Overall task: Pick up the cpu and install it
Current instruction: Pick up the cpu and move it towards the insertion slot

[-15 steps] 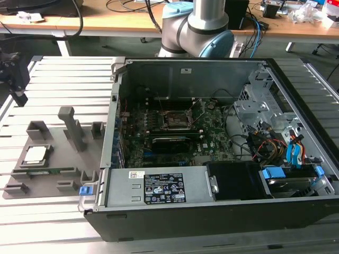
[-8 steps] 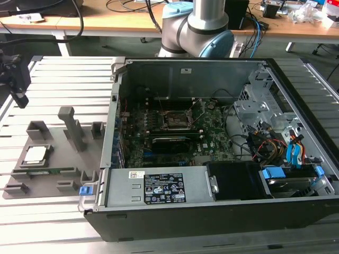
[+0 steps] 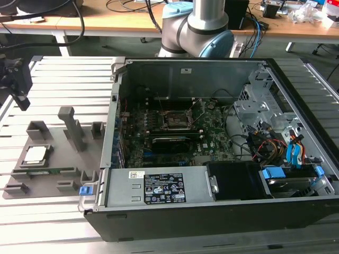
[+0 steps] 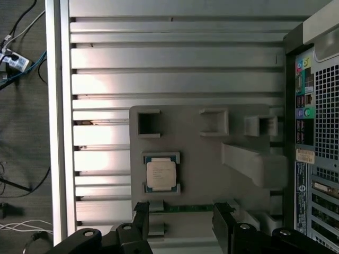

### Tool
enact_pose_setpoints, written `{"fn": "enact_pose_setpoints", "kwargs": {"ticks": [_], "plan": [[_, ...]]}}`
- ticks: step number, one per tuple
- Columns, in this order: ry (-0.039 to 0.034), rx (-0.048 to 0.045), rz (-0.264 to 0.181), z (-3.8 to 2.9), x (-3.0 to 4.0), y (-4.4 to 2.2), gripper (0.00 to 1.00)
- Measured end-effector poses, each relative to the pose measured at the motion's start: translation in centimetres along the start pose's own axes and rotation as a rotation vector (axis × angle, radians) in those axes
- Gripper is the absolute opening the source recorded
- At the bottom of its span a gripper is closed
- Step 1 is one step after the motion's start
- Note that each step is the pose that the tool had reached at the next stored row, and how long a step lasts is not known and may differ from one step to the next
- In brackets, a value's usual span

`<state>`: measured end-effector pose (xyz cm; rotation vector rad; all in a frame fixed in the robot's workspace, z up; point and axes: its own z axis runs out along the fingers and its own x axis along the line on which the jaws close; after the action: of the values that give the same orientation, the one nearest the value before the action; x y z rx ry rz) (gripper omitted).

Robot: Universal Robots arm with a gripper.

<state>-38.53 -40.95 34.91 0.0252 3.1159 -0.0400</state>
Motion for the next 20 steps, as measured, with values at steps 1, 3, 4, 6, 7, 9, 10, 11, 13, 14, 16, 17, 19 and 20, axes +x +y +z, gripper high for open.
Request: {"fn": "enact_pose_setpoints", "kwargs": {"ticks": [1, 3, 4, 6, 7, 9, 10, 11, 13, 14, 16, 17, 19, 20], "plan": [[0.0, 0.0, 0.0, 0.1, 0.0, 0.0, 0.6], [0.0001, 0.0001, 0.0, 0.25, 0.01, 0.01, 0.6], [0.0, 0.0, 0.0, 0.31, 0.01, 0.01, 0.6], [0.0, 0.0, 0.0, 0.42, 0.01, 0.01, 0.6], [0.0, 0.0, 0.0, 0.47, 0.01, 0.01, 0.6], [0.0, 0.0011, 0.0, 0.58, 0.01, 0.02, 0.6], [0.0, 0.0012, 0.0, 0.61, 0.01, 0.02, 0.6], [-0.0001, 0.0016, 0.0, 0.64, 0.01, 0.02, 0.6], [-0.0001, 0.0016, 0.0, 0.72, 0.02, 0.02, 0.6], [-0.0002, 0.0016, 0.0, 0.78, 0.02, 0.02, 0.6], [-0.0001, 0.0017, 0.0, 0.92, 0.02, 0.02, 0.6], [-0.0001, 0.0017, 0.0, 0.99, 0.02, 0.03, 0.6], [-0.0001, 0.0016, 0.0, 1.12, 0.03, 0.03, 0.6], [0.0, 0.0017, 0.0, 1.16, 0.03, 0.03, 0.6]]}}
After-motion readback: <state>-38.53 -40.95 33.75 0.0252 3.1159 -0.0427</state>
